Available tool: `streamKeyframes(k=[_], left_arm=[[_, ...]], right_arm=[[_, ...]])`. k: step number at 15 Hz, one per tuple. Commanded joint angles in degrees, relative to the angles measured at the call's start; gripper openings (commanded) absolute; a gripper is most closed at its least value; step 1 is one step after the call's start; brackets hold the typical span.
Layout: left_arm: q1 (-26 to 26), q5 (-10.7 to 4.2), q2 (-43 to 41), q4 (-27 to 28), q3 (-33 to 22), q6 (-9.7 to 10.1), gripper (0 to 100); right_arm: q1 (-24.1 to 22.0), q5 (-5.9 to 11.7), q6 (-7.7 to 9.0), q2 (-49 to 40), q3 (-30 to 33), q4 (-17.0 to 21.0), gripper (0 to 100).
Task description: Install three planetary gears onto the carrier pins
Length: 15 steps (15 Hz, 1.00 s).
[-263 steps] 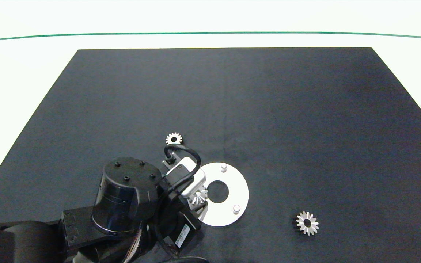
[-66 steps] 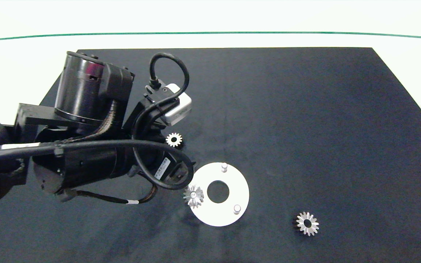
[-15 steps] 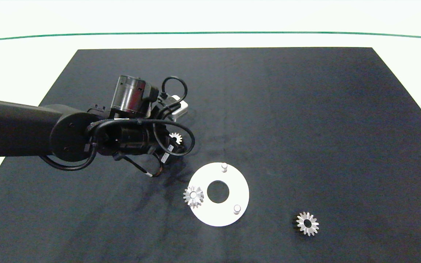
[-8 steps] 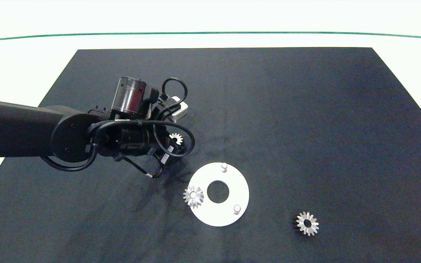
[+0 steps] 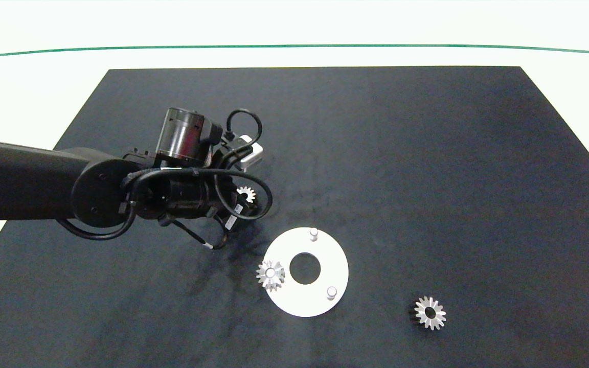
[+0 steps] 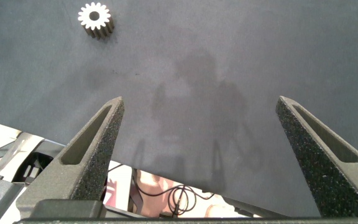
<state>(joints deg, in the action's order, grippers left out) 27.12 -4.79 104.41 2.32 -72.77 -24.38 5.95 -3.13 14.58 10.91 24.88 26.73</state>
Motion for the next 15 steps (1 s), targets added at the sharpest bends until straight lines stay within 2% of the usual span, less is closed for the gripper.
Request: streamKeyframes(k=[1,7,10,15], left_arm=[[-0.05,-0.04,-0.09,0.14,-0.1,-0.14,10],[0.21,-0.04,-0.35,0.14,0.52,0.12,0],[0.56,-0.04,-2.46,0.14,2.8,0.74,0],[2.06,-0.13,-5.89,1.9,2.1,0.65,0]], right_arm=[[0.03,-0.03,0.1,-0.1,-0.01,0.16,100],[0.03,-0.03,0.1,-0.45,-0.01,0.16,100],[0.03,-0.12,0.1,-0.45,-0.01,0.16,100],[0.12,-0.12,0.1,-0.63,0.08,0.16,100]])
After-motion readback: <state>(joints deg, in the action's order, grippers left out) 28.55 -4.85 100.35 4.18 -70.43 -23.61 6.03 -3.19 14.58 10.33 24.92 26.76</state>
